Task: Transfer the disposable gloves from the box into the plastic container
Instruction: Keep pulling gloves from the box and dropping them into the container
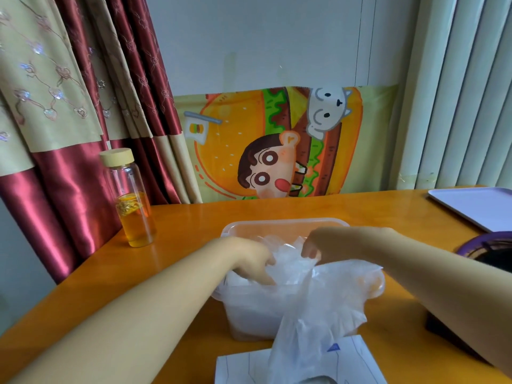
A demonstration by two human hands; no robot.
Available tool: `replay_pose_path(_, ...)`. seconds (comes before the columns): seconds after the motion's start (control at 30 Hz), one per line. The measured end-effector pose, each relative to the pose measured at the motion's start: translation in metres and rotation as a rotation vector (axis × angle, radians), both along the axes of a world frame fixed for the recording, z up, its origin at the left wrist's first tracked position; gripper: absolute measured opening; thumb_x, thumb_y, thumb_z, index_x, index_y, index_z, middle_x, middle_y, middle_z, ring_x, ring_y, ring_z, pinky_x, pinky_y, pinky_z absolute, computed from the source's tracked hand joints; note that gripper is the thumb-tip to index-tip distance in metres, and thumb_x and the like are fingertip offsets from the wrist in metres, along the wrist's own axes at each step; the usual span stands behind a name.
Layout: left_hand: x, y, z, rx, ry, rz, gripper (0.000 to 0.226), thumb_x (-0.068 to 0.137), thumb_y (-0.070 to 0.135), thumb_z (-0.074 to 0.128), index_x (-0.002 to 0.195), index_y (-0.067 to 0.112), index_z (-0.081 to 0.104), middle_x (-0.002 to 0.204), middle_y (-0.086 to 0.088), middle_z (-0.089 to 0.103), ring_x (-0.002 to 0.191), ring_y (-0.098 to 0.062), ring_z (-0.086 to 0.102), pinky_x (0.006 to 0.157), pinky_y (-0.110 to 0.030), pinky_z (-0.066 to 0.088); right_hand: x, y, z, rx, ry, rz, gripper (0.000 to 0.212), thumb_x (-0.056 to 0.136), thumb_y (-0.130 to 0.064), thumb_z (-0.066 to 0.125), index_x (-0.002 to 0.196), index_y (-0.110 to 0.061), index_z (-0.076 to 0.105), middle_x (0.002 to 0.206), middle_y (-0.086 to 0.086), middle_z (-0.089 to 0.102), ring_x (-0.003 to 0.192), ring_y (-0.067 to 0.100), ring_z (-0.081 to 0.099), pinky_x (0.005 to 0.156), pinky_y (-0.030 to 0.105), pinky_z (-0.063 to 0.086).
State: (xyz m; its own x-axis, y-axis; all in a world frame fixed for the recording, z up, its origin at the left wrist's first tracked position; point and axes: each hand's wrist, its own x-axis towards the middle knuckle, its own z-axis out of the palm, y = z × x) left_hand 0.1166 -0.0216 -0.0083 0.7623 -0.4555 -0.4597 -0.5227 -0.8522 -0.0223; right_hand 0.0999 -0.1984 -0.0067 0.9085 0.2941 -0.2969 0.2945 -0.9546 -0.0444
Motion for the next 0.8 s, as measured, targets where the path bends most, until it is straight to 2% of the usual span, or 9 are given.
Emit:
replay_pose_path(0.1, -0.005, 0.007, 0.014, -0.125, -0.044, 0.006, 0.057, 0.095, 0.04, 0.056, 0.146, 0.022, 0.039, 0.147, 0.006, 0.043, 0.13, -0.016, 0.044, 0.101, -0.026, 0.035, -0.027, -0.01, 0.035, 0.325, -0.126, 0.01, 0.029, 0.095, -0.022, 0.054, 0.123, -0.018, 0.061, 0.107, -0.008, 0.069, 0.088, 0.003, 0.065, 0.081, 0.017, 0.051)
replay_pose_path(0.17, -0.006, 0.012, 0.017, -0.209, -0.085, -0.004, 0.048, 0.095, 0.036, 0.056, 0.141, 0.024, 0.046, 0.143, 0.007, 0.047, 0.125, -0.014, 0.048, 0.094, -0.023, 0.037, -0.046, -0.02, 0.054, 0.683, -0.047, -0.01, 0.039, 0.089, -0.038, 0.059, 0.121, -0.015, 0.062, 0.104, -0.006, 0.07, 0.092, 0.006, 0.068, 0.084, 0.025, 0.055)
replay_pose_path(0.23, -0.01, 0.017, 0.018, -0.293, -0.12, -0.021, 0.042, 0.096, 0.032, 0.056, 0.137, 0.026, 0.051, 0.138, 0.009, 0.051, 0.117, -0.01, 0.051, 0.093, -0.021, 0.037, -0.065, -0.032, 0.069, 0.903, 0.147, 0.064, 0.071, 0.071, -0.06, 0.068, 0.127, -0.02, 0.054, 0.117, -0.005, 0.067, 0.108, 0.009, 0.063, 0.092, 0.026, 0.051)
replay_pose_path(0.33, -0.016, 0.027, 0.022, -0.395, -0.154, -0.017, 0.038, 0.096, 0.025, 0.055, 0.134, 0.026, 0.056, 0.132, 0.009, 0.056, 0.105, -0.003, 0.05, 0.091, -0.02, 0.039, -0.089, -0.028, 0.074, 0.665, 0.294, 0.172, 0.088, 0.055, -0.062, 0.079, 0.132, -0.037, 0.044, 0.13, -0.018, 0.056, 0.122, -0.002, 0.05, 0.1, 0.021, 0.043)
replay_pose_path(0.43, -0.022, 0.035, 0.028, -0.452, -0.178, -0.005, 0.034, 0.096, 0.022, 0.055, 0.13, 0.027, 0.059, 0.127, 0.009, 0.059, 0.109, -0.006, 0.054, 0.096, -0.025, 0.046, -0.099, -0.011, 0.062, 0.343, 0.014, 0.208, 0.049, 0.075, -0.041, 0.076, 0.119, -0.044, 0.055, 0.117, -0.031, 0.056, 0.103, -0.02, 0.05, 0.092, 0.004, 0.038)
replay_pose_path(0.5, -0.025, 0.04, 0.032, -0.458, -0.177, -0.003, 0.032, 0.096, 0.021, 0.056, 0.126, 0.027, 0.061, 0.125, 0.01, 0.061, 0.108, -0.005, 0.056, 0.097, -0.029, 0.048, -0.103, 0.001, 0.064, 0.435, -0.184, 0.208, 0.018, 0.085, -0.029, 0.068, 0.099, -0.04, 0.065, 0.095, -0.029, 0.063, 0.086, -0.018, 0.057, 0.077, 0.0, 0.041)
replay_pose_path(0.57, -0.028, 0.046, 0.036, -0.471, -0.18, -0.007, 0.029, 0.096, 0.021, 0.056, 0.123, 0.028, 0.064, 0.123, 0.012, 0.063, 0.106, -0.002, 0.056, 0.096, -0.026, 0.048, -0.104, 0.008, 0.073, 0.57, -0.278, 0.17, 0.009, 0.087, -0.025, 0.064, 0.086, -0.034, 0.068, 0.085, -0.021, 0.068, 0.08, -0.009, 0.063, 0.072, 0.007, 0.048)
replay_pose_path(0.7, -0.034, 0.056, 0.05, -0.605, -0.234, 0.01, 0.029, 0.097, 0.029, 0.054, 0.124, 0.031, 0.061, 0.122, 0.016, 0.062, 0.108, 0.001, 0.056, 0.097, -0.023, 0.044, -0.097, 0.021, 0.085, 0.705, -0.378, 0.164, 0.015, 0.091, -0.022, 0.06, 0.082, -0.019, 0.071, 0.078, -0.008, 0.073, 0.072, -0.001, 0.067, 0.069, 0.006, 0.046)
replay_pose_path(0.8, -0.047, 0.058, 0.06, -0.924, -0.103, 0.065, 0.035, 0.096, 0.042, 0.047, 0.121, 0.023, 0.063, 0.113, 0.005, 0.068, 0.099, -0.006, 0.065, 0.09, -0.025, 0.05, -0.093, 0.033, 0.086, 0.741, -0.426, 0.153, 0.022, 0.095, -0.023, 0.054, 0.075, -0.021, 0.065, 0.07, -0.008, 0.071, 0.067, 0.003, 0.068, 0.07, 0.008, 0.046)
